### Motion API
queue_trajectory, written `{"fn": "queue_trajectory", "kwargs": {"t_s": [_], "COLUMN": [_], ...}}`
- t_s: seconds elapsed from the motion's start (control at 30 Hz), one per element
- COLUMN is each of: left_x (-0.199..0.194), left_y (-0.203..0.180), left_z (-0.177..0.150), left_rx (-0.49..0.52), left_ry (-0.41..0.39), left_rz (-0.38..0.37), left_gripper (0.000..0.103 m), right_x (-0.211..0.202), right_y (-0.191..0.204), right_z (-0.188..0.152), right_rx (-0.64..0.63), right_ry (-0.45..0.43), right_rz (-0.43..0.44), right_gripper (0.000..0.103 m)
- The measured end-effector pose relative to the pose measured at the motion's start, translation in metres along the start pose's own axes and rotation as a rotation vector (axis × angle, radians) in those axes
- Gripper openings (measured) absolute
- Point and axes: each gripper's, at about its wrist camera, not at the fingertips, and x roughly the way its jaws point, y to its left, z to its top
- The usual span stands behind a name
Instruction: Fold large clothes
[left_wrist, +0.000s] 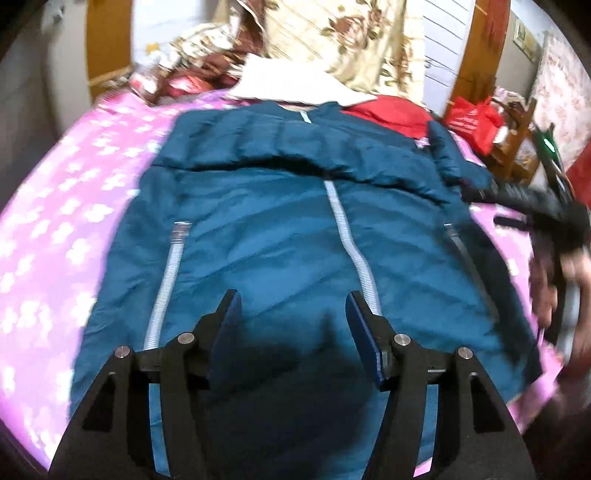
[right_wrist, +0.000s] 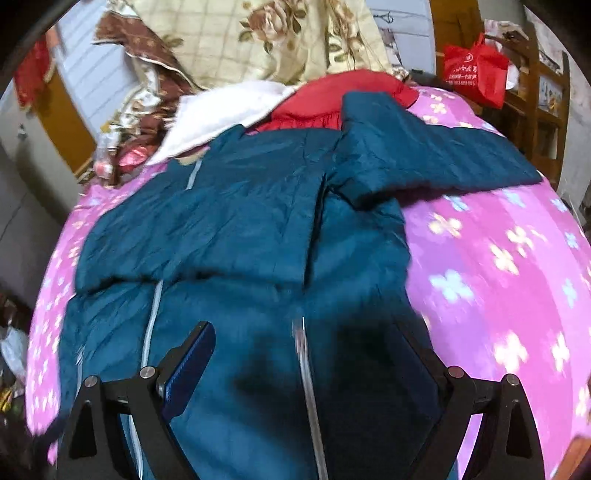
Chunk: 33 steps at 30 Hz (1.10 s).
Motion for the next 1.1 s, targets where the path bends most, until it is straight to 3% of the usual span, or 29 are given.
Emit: {"fn": "queue_trajectory", "kwargs": {"t_s": [0.07, 0.1, 0.13, 0.17, 0.23, 0.4, 0.5, 0.7, 0.77, 0.8, 0.9, 1.0, 1.1], "left_x": [0.002, 0.008, 0.013, 0.017, 0.024, 0.038, 0.039, 0.039, 0.039, 0.039, 0.042, 0.045, 0.048], "left_y": [0.009, 0.014, 0.019, 0.026, 0.044, 0.064, 0.065, 0.059, 0.057, 0.057, 0.059, 0.060, 0.059], "left_z": [-0.008, -0.010, -0.013, -0.015, -0.018, -0.025, -0.028, -0.029, -0.029, -0.029, -0.030, -0.031, -0.032], "left_rx": [0.019, 0.029, 0.030, 0.023, -0.018, -0.071, -0.061, -0.056, -0.056, -0.062, -0.104, -0.130, -0.134], "left_ry": [-0.044, -0.052, -0.048, -0.041, -0.027, -0.004, -0.007, -0.009, -0.006, -0.004, 0.003, 0.003, 0.001], "left_rz": [0.080, 0.137, 0.167, 0.184, 0.174, 0.167, 0.180, 0.214, 0.226, 0.231, 0.249, 0.266, 0.288], "left_gripper": [0.059, 0.059, 0.059, 0.059, 0.059, 0.059, 0.059, 0.059, 0.059, 0.059, 0.064, 0.070, 0.072], "right_x": [0.025, 0.036, 0.050, 0.067, 0.083, 0.119, 0.123, 0.052, 0.021, 0.007, -0.004, 0.006, 0.019], "right_y": [0.002, 0.005, 0.009, 0.016, 0.025, 0.026, 0.022, 0.020, 0.003, -0.013, -0.067, -0.140, -0.206], "right_z": [0.017, 0.024, 0.030, 0.038, 0.052, 0.091, 0.100, 0.077, 0.067, 0.063, 0.062, 0.066, 0.066], "right_rx": [-0.006, -0.021, -0.046, -0.075, -0.103, -0.077, -0.044, -0.072, -0.072, -0.053, 0.043, 0.205, 0.403], "right_ry": [0.030, 0.051, 0.087, 0.126, 0.133, 0.124, 0.122, 0.003, -0.042, -0.073, -0.085, -0.058, -0.050], "right_rz": [-0.030, -0.036, -0.050, -0.083, -0.130, -0.263, -0.254, -0.012, 0.049, 0.054, 0.044, 0.036, 0.114], "right_gripper": [0.091, 0.081, 0.061, 0.046, 0.041, 0.041, 0.041, 0.057, 0.086, 0.088, 0.088, 0.077, 0.076]}}
